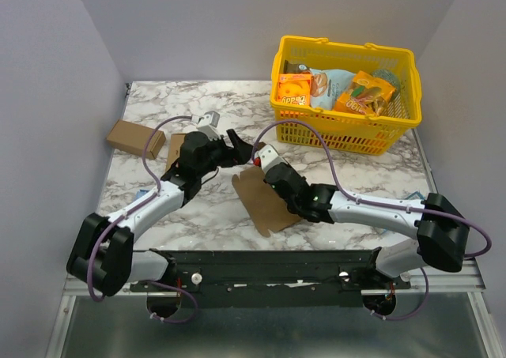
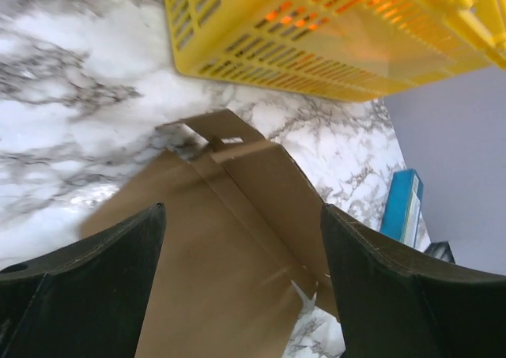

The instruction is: Fold the paper box

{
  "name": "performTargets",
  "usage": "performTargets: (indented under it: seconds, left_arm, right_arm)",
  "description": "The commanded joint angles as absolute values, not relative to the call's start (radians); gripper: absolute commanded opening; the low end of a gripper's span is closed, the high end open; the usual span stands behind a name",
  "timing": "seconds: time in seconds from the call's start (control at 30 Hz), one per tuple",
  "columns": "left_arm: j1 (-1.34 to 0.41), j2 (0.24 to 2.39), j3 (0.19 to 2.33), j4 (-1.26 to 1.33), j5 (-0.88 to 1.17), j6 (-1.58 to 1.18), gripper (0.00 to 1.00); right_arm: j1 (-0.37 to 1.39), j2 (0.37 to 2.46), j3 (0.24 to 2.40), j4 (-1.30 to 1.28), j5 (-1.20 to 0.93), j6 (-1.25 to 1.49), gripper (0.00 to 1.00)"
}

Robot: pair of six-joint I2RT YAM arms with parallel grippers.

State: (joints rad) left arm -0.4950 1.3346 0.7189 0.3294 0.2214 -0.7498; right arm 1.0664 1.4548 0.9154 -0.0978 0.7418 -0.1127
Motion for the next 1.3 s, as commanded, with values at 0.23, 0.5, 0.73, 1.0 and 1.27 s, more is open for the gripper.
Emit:
performTargets:
  seconds: [0.23, 0.5, 0.73, 1.0, 1.27]
  left_arm:
    - [-0.46, 1.204, 0.658, 0.302, 0.362, -0.182, 0.9]
    - [-0.466, 1.204, 0.658, 0.293, 0.388, -0.13, 0.9]
    - [-0.472, 1.068, 0.638, 0.284, 0.312, -0.202, 0.91]
    - [-0.518, 1.051, 0.641, 0.201, 0.272, -0.19, 0.91]
    - [-0.522, 1.149, 0.687, 0.204, 0.25, -0.111, 0.91]
  right_arm:
    - [1.014, 1.405, 0.827, -0.184, 0.375, -0.227, 0.01]
    - [0.977, 1.356, 0.848, -0.213, 0.327, -0.264, 0.01]
    - [0.916, 1.301, 0.91, -0.276, 0.201, -0.276, 0.01]
    - [0.758, 1.344, 0.969, -0.285, -0.041, -0.293, 0.01]
    - [0.7, 1.457, 1.035, -0.282, -0.08, -0.325, 0.01]
